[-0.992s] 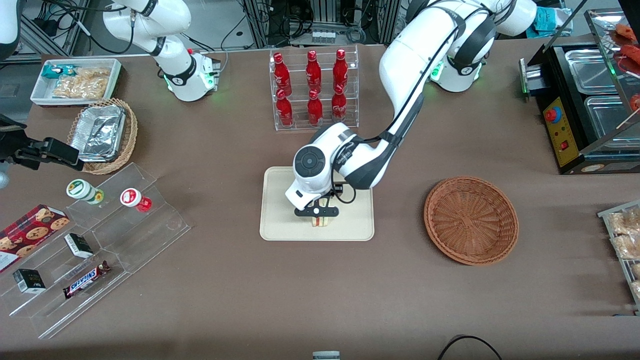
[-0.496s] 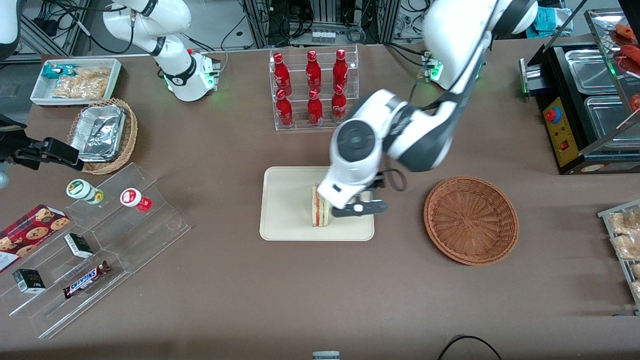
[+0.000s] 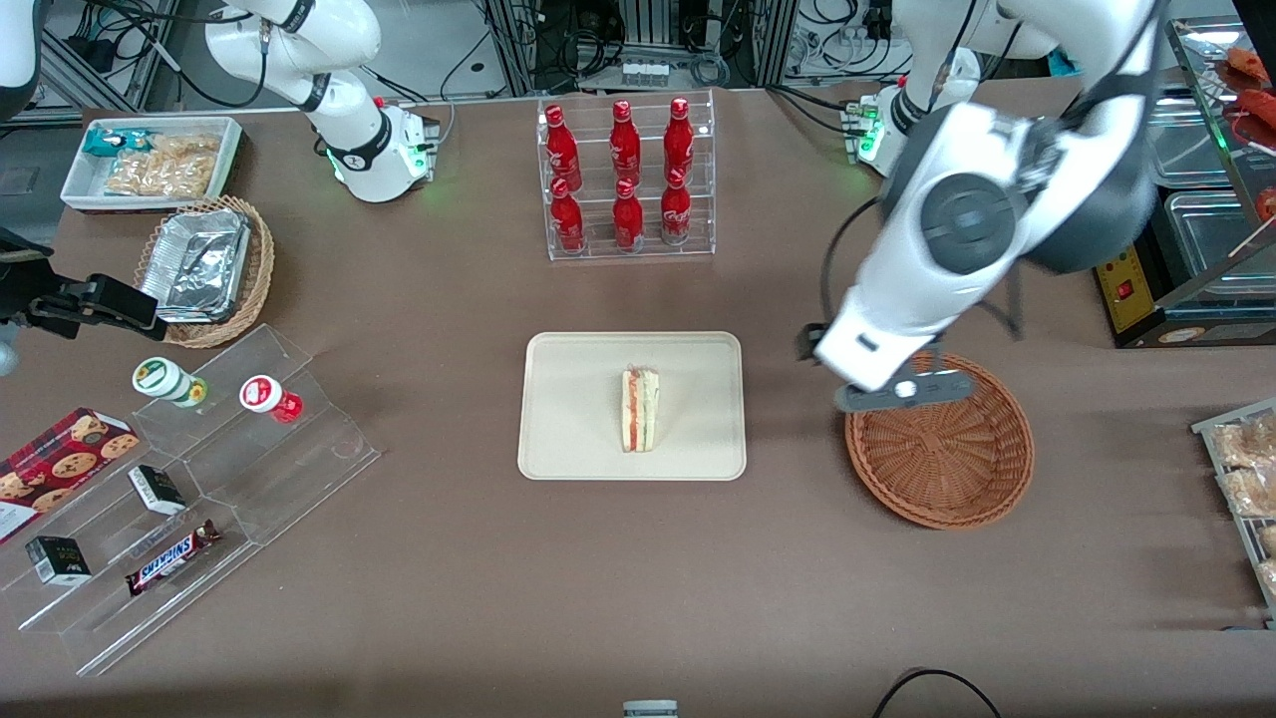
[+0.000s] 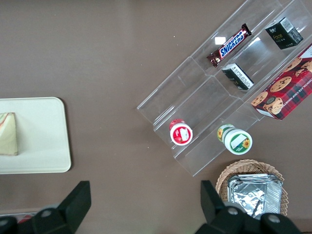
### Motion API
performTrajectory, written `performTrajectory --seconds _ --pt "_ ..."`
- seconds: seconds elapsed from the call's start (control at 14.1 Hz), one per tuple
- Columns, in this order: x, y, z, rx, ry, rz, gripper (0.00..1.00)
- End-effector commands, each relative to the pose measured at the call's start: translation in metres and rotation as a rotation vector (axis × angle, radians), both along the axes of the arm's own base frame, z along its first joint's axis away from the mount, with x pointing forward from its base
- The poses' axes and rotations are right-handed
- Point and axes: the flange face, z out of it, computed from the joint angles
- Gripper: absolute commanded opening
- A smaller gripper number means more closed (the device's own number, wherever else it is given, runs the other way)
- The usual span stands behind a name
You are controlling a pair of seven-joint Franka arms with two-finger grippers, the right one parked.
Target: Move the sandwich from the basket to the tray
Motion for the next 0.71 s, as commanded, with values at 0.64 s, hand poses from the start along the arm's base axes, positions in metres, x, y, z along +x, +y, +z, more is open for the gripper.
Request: performTrajectory --seconds 0.64 --pt "-0.026 0.162 0.072 0.003 0.02 0.045 1.0"
